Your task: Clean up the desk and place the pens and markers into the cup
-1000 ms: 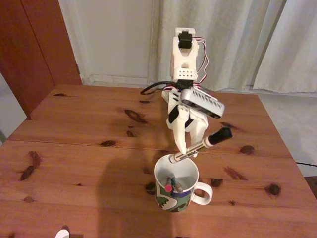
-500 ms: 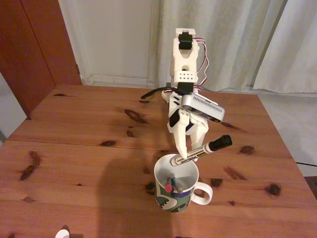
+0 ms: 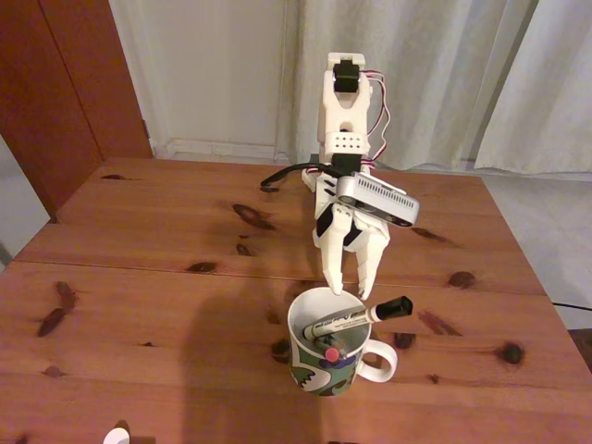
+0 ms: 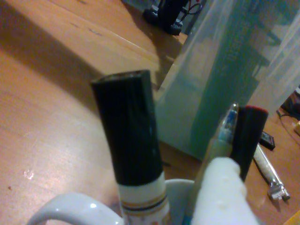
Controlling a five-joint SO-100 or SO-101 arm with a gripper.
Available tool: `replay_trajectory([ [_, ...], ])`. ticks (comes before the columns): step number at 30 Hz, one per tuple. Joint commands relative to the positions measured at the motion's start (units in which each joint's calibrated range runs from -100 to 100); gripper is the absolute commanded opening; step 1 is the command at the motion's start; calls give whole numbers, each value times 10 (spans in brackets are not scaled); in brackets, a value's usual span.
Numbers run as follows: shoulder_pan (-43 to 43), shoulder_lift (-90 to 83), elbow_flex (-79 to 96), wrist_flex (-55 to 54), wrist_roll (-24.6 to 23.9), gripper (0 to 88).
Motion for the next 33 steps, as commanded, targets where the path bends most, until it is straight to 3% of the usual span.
replay_trajectory([
  [1, 2, -17, -11, -14, -2, 132],
  [6, 8, -91, 2, -9, -3, 1],
  [12, 20, -265, 107, -7, -30, 9],
  [19, 25, -509, 374, 3, -29, 9],
  [24, 25, -680, 528, 126, -27, 9],
  [33, 39, -950, 664, 469, -31, 9],
])
